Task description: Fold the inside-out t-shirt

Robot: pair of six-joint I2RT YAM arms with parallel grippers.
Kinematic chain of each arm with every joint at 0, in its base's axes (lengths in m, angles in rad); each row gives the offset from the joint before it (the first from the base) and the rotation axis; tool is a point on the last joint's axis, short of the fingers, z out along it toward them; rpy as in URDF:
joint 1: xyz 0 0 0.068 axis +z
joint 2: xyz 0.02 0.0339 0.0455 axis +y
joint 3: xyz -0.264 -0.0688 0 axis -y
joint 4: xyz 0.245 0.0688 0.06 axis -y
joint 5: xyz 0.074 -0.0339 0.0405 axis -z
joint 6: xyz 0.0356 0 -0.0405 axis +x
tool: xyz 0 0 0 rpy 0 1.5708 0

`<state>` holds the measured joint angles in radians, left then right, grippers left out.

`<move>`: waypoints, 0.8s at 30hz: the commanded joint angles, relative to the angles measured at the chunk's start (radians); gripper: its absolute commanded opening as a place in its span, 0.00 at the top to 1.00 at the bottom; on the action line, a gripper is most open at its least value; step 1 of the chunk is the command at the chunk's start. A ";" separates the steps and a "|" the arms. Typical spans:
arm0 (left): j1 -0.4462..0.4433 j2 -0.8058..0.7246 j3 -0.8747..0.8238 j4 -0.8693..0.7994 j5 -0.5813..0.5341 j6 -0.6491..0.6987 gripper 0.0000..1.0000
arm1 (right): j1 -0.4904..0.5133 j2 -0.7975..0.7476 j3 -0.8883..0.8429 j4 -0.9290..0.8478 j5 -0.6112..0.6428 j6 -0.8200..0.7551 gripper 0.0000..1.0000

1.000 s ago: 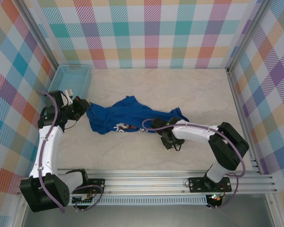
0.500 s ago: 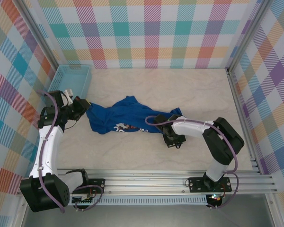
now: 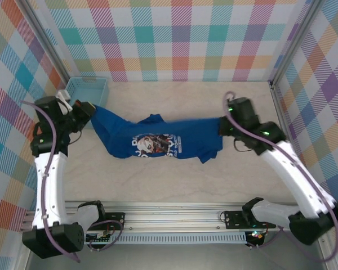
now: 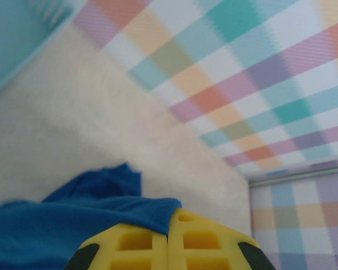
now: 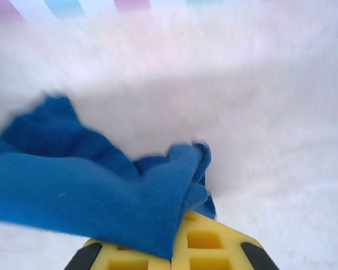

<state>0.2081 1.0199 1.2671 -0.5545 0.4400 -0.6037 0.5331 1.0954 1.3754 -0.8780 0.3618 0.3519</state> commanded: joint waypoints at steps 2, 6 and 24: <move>0.012 -0.095 0.178 -0.112 -0.149 0.064 1.00 | 0.005 -0.073 0.109 -0.076 0.062 -0.115 1.00; 0.013 -0.128 0.288 -0.228 -0.232 0.159 1.00 | 0.005 -0.173 0.171 -0.098 0.121 -0.153 1.00; 0.011 0.455 0.877 0.042 -0.201 0.023 1.00 | -0.269 0.579 1.103 0.137 -0.040 -0.308 1.00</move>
<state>0.2081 1.5288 1.9106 -0.6598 0.2691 -0.5648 0.2729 1.6962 2.2066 -0.7975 0.3344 0.0990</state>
